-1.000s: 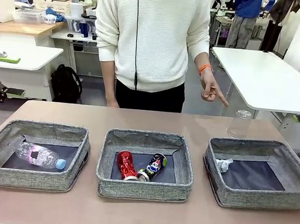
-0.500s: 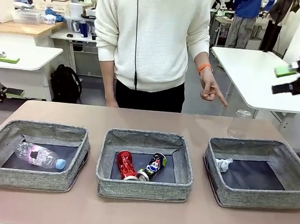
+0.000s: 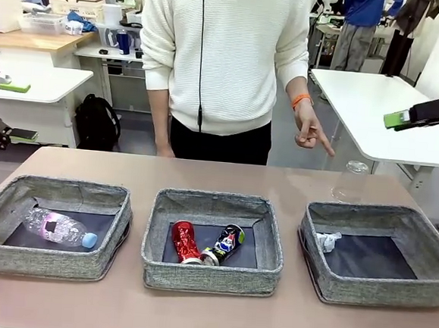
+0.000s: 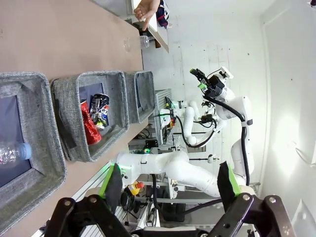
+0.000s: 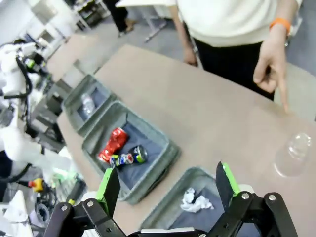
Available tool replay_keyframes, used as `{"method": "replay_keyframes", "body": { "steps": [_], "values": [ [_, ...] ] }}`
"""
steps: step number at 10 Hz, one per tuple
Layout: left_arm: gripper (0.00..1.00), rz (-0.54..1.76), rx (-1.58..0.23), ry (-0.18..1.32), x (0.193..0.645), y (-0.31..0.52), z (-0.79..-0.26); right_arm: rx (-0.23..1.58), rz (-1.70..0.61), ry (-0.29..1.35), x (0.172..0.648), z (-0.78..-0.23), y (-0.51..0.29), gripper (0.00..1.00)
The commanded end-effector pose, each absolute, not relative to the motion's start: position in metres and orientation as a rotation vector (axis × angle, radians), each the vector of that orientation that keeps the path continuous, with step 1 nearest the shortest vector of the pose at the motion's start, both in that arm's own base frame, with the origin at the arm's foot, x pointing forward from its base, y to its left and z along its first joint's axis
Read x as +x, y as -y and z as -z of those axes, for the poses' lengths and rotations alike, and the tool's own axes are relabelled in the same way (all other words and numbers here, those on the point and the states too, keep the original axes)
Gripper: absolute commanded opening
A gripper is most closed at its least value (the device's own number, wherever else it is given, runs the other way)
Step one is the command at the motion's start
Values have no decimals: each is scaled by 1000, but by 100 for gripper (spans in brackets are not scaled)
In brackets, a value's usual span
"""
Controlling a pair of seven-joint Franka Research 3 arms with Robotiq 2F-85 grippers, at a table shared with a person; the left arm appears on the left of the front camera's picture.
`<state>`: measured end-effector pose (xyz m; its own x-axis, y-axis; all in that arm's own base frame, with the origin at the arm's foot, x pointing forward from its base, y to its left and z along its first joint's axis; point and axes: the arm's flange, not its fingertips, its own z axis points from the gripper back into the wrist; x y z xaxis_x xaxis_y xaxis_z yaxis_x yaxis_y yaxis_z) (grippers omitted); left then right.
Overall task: Sort the waste into the appropriate baskets.
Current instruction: Pick up the waste item pointed out by the person.
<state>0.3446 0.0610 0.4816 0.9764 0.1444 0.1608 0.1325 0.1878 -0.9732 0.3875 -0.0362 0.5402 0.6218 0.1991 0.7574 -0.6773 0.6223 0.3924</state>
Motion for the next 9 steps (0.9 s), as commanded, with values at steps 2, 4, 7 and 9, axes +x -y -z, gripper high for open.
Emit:
{"method": "replay_keyframes", "body": {
  "steps": [2,4,7,9],
  "values": [
    [100,17,-1385,243,344,-62,-482,521,-805,786,437,-515,84,100],
    [100,17,-1385,243,344,-62,-482,813,-1131,770,478,-477,145,100],
    [100,17,-1385,243,344,-62,-482,839,-653,801,504,-441,188,100],
    [100,17,-1385,243,344,-62,-482,861,-1008,864,485,-427,185,100]
  ]
}}
